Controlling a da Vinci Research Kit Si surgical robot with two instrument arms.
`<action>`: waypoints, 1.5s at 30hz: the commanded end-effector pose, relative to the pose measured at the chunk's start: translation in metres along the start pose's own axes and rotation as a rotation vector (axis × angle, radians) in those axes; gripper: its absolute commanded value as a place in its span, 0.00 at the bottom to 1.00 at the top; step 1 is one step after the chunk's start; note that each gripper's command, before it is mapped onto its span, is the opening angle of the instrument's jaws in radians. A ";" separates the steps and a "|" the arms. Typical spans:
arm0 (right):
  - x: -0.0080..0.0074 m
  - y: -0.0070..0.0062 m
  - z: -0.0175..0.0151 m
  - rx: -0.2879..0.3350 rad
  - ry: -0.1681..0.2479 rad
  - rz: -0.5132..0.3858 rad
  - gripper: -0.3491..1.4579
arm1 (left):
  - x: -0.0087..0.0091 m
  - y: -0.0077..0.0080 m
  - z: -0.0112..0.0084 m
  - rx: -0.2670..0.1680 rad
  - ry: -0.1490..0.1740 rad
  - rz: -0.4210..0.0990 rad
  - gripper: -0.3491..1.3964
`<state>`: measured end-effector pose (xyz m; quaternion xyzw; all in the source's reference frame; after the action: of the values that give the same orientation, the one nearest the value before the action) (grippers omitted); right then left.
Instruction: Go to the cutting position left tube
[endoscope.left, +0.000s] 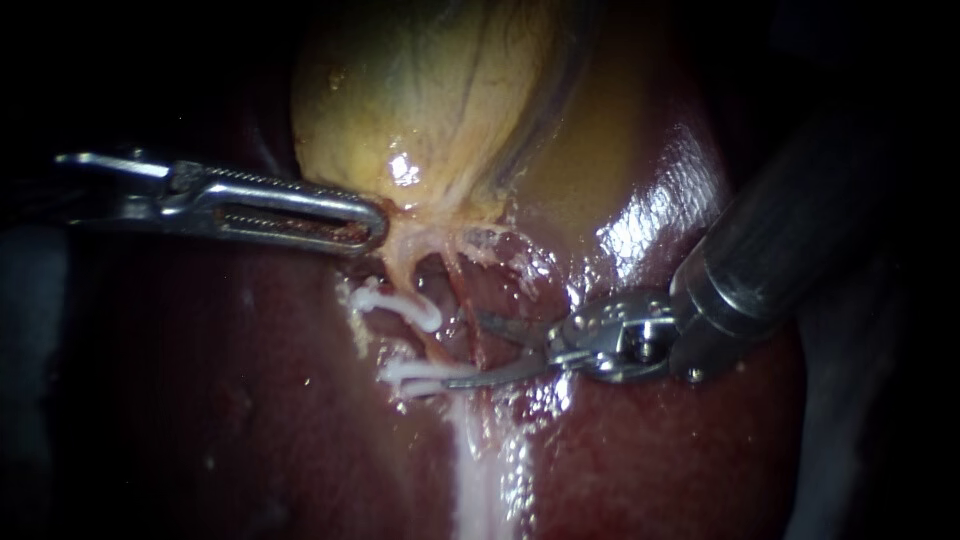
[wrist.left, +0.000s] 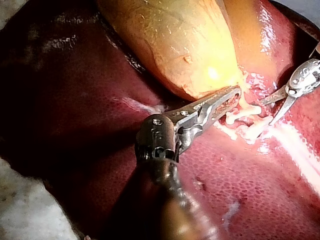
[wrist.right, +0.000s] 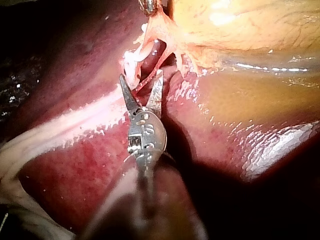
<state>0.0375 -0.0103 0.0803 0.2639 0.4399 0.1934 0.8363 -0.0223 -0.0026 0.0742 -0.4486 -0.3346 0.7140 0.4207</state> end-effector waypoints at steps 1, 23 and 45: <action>0.0000 0.0000 0.0000 0.000 0.000 0.000 0.98 | 0.0000 0.0001 0.0000 0.000 0.000 0.000 0.00; 0.0000 -0.0006 -0.0007 0.009 -0.001 -0.002 0.99 | 0.0000 0.0002 -0.0001 -0.001 0.000 0.000 0.00; 0.0010 -0.0025 -0.0026 0.021 -0.001 -0.001 0.99 | 0.0000 0.0003 -0.0002 -0.001 0.000 0.000 0.00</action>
<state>0.0361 -0.0110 0.0766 0.2730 0.4420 0.1880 0.8335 -0.0221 -0.0028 0.0738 -0.4485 -0.3350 0.7139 0.4207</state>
